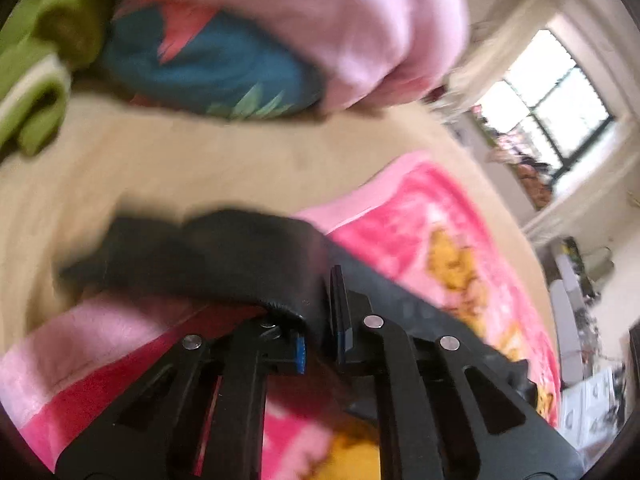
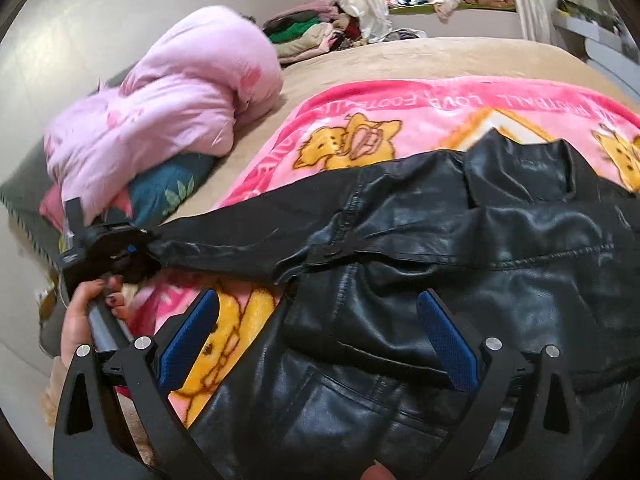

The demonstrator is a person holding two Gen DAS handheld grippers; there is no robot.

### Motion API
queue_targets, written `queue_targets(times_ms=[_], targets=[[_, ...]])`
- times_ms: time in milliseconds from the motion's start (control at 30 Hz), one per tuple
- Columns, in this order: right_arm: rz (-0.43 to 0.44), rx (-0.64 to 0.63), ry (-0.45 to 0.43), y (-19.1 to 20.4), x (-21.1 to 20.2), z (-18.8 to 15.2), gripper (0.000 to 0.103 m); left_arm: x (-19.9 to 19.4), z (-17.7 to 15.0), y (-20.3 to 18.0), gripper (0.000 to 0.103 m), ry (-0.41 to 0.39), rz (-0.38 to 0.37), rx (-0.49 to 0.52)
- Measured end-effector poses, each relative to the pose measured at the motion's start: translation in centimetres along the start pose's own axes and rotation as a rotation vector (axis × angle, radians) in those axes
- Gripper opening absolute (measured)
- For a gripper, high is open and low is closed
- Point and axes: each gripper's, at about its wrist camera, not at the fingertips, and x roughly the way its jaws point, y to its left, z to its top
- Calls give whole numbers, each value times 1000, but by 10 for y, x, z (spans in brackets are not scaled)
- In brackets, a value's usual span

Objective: Fold large clothes
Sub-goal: 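Close the left gripper on the sleeve cuff and lift it, then fold the sleeve across the jacket body with the left gripper and release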

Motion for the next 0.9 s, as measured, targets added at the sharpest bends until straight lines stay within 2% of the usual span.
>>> queue_targets(times_ms=[67, 167, 333, 433, 533, 633, 733, 900], targets=[[-4, 12, -8, -7, -6, -1, 98, -14, 2, -10, 2, -27, -43, 25], [2, 62, -23, -22, -16, -4, 98, -37, 5, -22, 1, -69, -151, 21], [5, 159, -46, -49, -35, -14, 98, -68, 5, -56, 1, -166, -236, 94], [-25, 194, -64, -65, -49, -19, 98, -83, -3, -91, 1, -208, -302, 191], [-59, 230, -85, -81, -64, -24, 98, -103, -21, -127, 1, -236, -400, 308], [-87, 258, -111, -95, -82, -28, 98, -114, -46, -166, 1, -227, -488, 423], [-127, 275, -141, -107, -100, -31, 98, -115, -78, -199, 1, -182, -569, 521], [-182, 324, -196, -129, -129, -37, 98, -97, -142, -247, 1, -62, -626, 725]])
